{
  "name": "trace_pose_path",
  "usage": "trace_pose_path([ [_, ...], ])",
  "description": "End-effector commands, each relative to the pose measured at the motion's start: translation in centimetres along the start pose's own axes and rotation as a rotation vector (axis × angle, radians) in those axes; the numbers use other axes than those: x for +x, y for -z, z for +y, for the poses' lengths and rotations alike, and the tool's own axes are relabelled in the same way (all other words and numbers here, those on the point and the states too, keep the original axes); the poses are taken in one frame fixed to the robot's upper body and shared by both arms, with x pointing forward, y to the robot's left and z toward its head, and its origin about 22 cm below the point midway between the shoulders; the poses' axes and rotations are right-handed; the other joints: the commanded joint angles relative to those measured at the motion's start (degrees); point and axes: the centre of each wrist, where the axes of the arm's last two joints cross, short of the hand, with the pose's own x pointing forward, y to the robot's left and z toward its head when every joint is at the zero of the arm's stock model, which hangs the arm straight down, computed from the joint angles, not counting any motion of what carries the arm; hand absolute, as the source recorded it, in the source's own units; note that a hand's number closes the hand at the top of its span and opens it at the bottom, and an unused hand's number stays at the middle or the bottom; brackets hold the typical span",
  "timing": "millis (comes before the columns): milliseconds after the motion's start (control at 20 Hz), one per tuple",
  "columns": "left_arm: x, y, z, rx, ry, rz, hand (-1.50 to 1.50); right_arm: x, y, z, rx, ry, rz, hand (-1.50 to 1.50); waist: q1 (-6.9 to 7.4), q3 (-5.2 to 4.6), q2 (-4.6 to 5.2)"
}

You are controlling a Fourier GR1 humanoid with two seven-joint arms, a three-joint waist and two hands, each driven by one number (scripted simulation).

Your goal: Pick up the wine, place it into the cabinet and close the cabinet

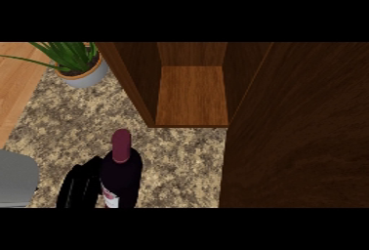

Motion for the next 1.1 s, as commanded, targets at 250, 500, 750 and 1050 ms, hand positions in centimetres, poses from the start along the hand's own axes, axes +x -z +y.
trace_pose_path([
  [250,3.6,5.6,-5.1,-0.003,0.019,-0.063,1.5,-1.2,1.3,-0.1,-0.012,-0.002,0.002,-1.5,-0.2,-0.02,0.07],
  [500,2.8,9.4,-7.6,0.004,0.014,-0.035,1.5,0.0,0.1,-0.1,-0.004,0.002,0.014,-1.5,-0.49,-0.03,0.09],
  [750,3.5,11.9,-10.8,-0.006,0.043,-0.066,1.5,-1.2,-0.7,-1.4,-0.019,0.017,-0.003,-1.5,-0.62,-0.01,0.09],
  [1050,3.0,16.0,-13.1,0.005,0.154,-0.084,1.5,-0.8,-0.2,-0.7,0.007,-0.003,0.002,-1.5,-0.96,-0.03,0.12],
])
